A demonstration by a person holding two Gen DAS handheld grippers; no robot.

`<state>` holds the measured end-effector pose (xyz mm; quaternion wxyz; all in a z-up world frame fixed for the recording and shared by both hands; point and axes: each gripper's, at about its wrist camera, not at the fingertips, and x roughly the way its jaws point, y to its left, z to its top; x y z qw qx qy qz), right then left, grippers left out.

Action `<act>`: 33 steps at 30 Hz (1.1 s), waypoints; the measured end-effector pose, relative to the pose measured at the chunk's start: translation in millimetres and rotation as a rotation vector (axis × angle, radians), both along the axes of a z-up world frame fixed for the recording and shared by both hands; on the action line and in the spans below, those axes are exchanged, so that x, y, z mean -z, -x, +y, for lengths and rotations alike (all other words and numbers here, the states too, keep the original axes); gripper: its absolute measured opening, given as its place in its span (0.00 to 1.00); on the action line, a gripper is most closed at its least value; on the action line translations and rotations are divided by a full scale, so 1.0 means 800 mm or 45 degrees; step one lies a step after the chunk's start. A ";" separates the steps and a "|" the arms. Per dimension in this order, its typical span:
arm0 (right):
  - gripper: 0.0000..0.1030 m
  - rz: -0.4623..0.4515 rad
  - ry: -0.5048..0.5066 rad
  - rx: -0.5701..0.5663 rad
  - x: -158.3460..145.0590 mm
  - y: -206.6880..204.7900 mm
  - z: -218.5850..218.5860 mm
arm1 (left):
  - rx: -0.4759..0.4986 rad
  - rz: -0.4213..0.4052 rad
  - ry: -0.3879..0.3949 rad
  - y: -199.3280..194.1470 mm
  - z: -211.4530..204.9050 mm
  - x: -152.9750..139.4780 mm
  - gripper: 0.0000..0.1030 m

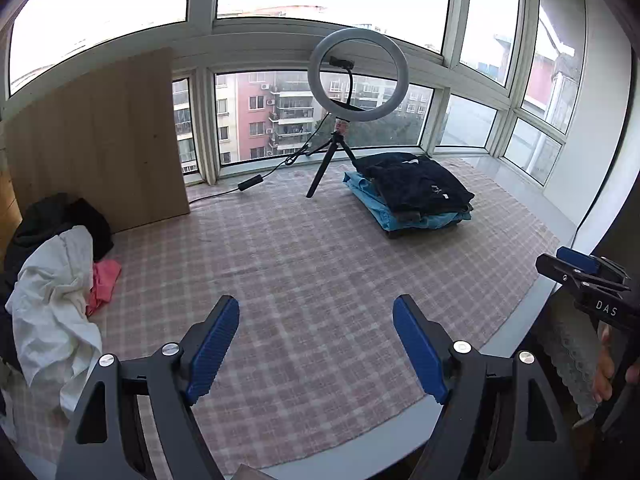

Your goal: Fold clothes

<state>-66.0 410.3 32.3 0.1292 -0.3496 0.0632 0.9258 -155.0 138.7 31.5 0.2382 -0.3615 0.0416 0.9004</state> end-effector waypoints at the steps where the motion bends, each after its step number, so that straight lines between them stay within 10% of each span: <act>1: 0.63 0.010 -0.026 -0.003 -0.004 -0.009 -0.012 | -0.004 0.015 0.003 -0.011 -0.008 -0.002 0.75; 33: 0.66 0.070 -0.110 -0.036 -0.023 -0.120 -0.126 | 0.051 0.140 -0.122 -0.136 -0.088 -0.046 0.77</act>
